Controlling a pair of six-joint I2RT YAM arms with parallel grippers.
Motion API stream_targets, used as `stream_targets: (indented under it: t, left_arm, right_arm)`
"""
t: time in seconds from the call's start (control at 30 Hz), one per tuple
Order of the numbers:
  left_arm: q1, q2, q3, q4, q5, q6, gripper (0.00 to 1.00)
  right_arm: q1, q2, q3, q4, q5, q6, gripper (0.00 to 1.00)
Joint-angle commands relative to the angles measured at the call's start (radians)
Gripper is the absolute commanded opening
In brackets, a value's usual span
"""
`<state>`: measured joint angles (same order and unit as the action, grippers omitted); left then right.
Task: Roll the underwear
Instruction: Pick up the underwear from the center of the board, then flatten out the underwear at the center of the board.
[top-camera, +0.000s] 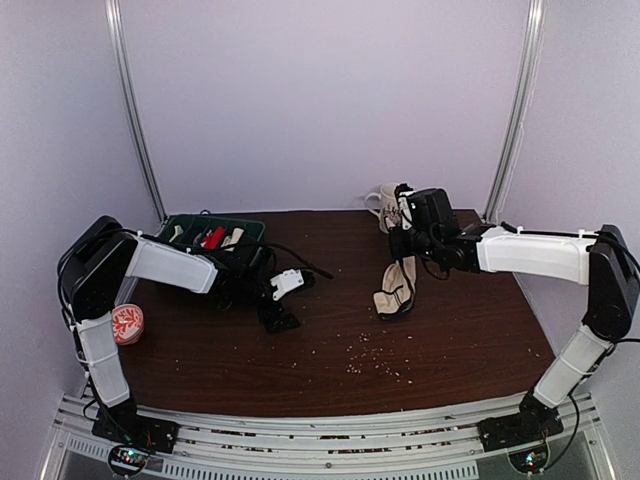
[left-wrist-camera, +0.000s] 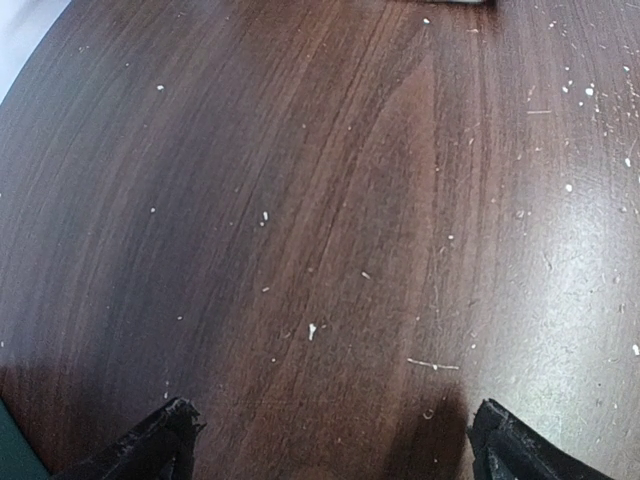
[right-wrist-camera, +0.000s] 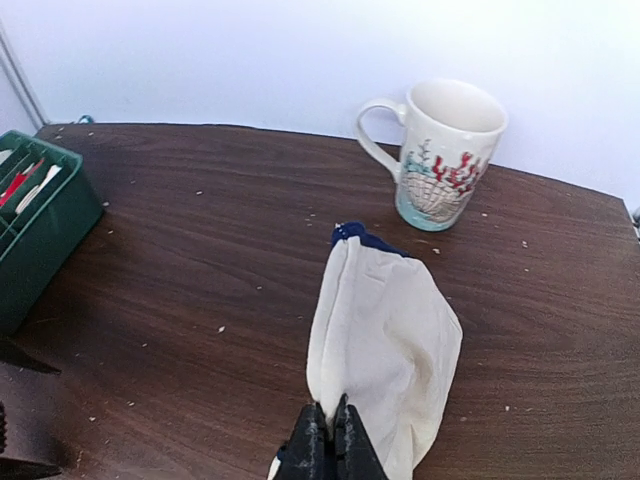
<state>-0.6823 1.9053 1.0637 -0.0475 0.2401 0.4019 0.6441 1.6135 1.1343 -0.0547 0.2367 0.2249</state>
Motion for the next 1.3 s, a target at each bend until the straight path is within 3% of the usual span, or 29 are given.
stream_targets:
  t: [0.0,0.23,0.7,1.07,1.27]
  left_arm:
    - [0.004,-0.022,-0.019,0.066,-0.008,-0.006,0.98]
    - [0.021,-0.106,-0.078,0.148,-0.004,-0.034,0.98]
    - [0.048,-0.431,-0.315,0.329,0.218,0.019,0.98]
    - [0.045,-0.330,-0.264,0.275,0.251,0.056,0.98]
    - [0.037,-0.313,-0.251,0.294,0.194,0.025,0.98]
  right_arm:
    - [0.056,-0.036,-0.019,0.007,-0.096,-0.069,0.00]
    - [0.125,-0.144,-0.050,0.027,-0.248,-0.144,0.00]
    - [0.310,-0.244,-0.087,-0.009,-0.249,-0.200,0.00]
    - [0.343,-0.299,-0.154,0.036,-0.321,-0.215,0.00]
    - [0.363,-0.287,-0.154,0.028,-0.336,-0.225,0.00]
